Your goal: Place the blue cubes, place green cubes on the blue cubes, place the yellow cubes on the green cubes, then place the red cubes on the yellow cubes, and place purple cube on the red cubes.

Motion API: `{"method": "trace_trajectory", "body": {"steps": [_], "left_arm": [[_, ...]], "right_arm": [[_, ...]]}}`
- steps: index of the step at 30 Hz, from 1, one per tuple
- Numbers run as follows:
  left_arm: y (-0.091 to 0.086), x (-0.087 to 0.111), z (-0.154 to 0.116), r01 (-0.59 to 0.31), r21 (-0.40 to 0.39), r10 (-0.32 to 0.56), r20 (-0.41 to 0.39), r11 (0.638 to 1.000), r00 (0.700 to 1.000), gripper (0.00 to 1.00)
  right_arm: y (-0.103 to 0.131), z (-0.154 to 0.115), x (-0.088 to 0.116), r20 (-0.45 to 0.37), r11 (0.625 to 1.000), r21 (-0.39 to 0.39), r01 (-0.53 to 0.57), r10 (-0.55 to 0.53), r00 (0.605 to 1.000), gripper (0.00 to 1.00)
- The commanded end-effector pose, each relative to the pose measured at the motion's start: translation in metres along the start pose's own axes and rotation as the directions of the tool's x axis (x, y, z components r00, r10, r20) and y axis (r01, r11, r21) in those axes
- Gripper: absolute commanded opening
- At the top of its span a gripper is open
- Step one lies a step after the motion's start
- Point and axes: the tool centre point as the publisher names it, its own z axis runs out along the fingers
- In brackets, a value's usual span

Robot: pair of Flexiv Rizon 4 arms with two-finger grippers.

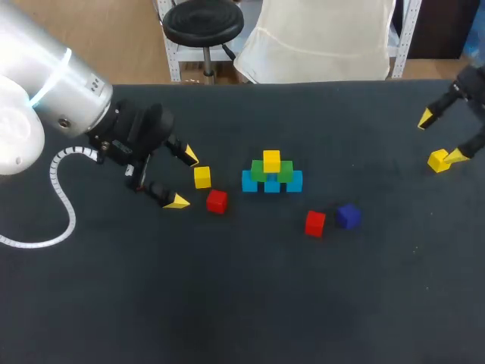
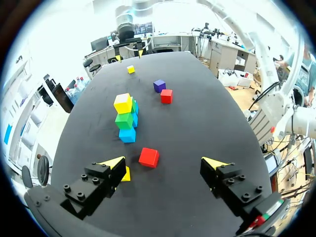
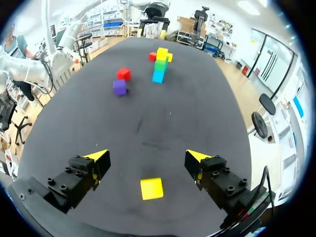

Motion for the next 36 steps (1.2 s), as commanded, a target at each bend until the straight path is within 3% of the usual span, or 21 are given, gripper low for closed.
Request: {"method": "trace_trajectory", "body": {"steps": [1,4,16,29,36], "left_arm": [[0.001,0.001,0.0,-0.003,0.001,0.003,0.002,1.0,1.0,1.0],[0.001,0.001,0.0,-0.003,0.001,0.003,0.002,1.0,1.0,1.0],[0.001,0.001,0.0,-0.003,0.001,0.003,0.002,1.0,1.0,1.0],[0.001,0.001,0.0,-0.003,0.001,0.003,0.002,1.0,1.0,1.0],[0.001,0.001,0.0,-0.003,0.001,0.003,0.002,1.0,1.0,1.0]], "right_arm": [[-0.002,-0.003,0.013,0.0,0.999,-0.034,-0.016,0.016,1.0,1.0],[0.004,0.001,0.024,-0.004,0.997,-0.071,-0.003,0.002,1.0,1.0],[0.003,0.016,0.057,0.035,0.998,-0.061,-0.017,0.019,0.999,1.0],[-0.008,0.019,0.068,0.022,0.991,-0.134,0.022,-0.019,1.0,1.0],[-0.014,0.02,0.072,0.021,0.991,-0.134,0.017,-0.014,1.0,1.0]]}}
